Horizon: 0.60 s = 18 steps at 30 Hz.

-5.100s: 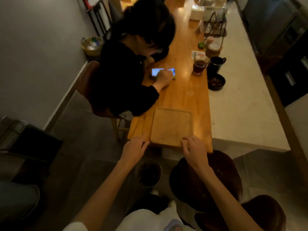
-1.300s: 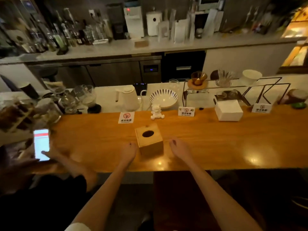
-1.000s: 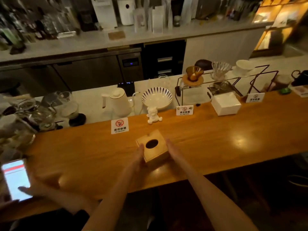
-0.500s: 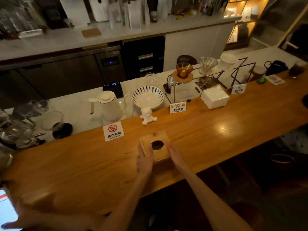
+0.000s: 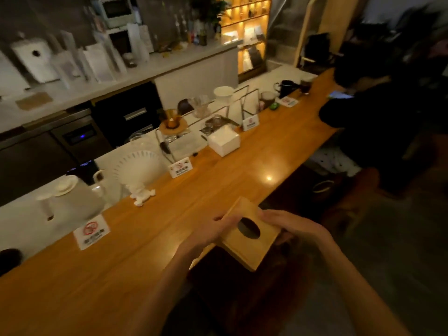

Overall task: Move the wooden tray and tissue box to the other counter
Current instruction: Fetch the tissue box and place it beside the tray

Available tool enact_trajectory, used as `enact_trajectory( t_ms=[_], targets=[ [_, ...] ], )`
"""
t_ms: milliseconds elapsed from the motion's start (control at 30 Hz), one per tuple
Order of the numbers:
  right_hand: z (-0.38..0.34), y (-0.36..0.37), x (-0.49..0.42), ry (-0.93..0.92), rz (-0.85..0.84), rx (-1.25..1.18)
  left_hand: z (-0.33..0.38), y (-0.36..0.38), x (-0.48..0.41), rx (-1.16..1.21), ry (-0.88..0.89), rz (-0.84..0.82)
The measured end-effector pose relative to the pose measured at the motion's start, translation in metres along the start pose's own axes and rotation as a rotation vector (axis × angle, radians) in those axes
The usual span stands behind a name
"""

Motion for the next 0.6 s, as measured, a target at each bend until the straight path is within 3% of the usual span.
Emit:
enact_trajectory(
  t_ms=[133, 367, 467, 600],
  targets=[
    [0.065, -0.065, 0.084, -0.045, 0.03, -0.067, 0.065, 0.102, 0.001, -0.179, 0.143, -0.152],
    [0.2, -0.18, 0.223, -0.145, 0.158, -0.393, 0.14, 0.307, -0.021, -0.352, 0.085, -0.556],
    [0.256, -0.231, 0.281, -0.196, 0.346, -0.514, 0.182, 0.404, -0.019, -0.184, 0.116, -0.637],
    [0.318, -0.295, 0.336, -0.238, 0.688, -0.756, 0.222, 0.526, -0.014, 0.046, 0.158, -0.553]
  ],
)
Point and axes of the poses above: each hand's wrist, its own x-axis away from the middle knuckle, its own y-axis out of the palm, z = x × y, the point moved 3 cm from there along -x, towards the middle knuckle, and after that the axes turned 11 degrees about -x, right-handed, at the moved point
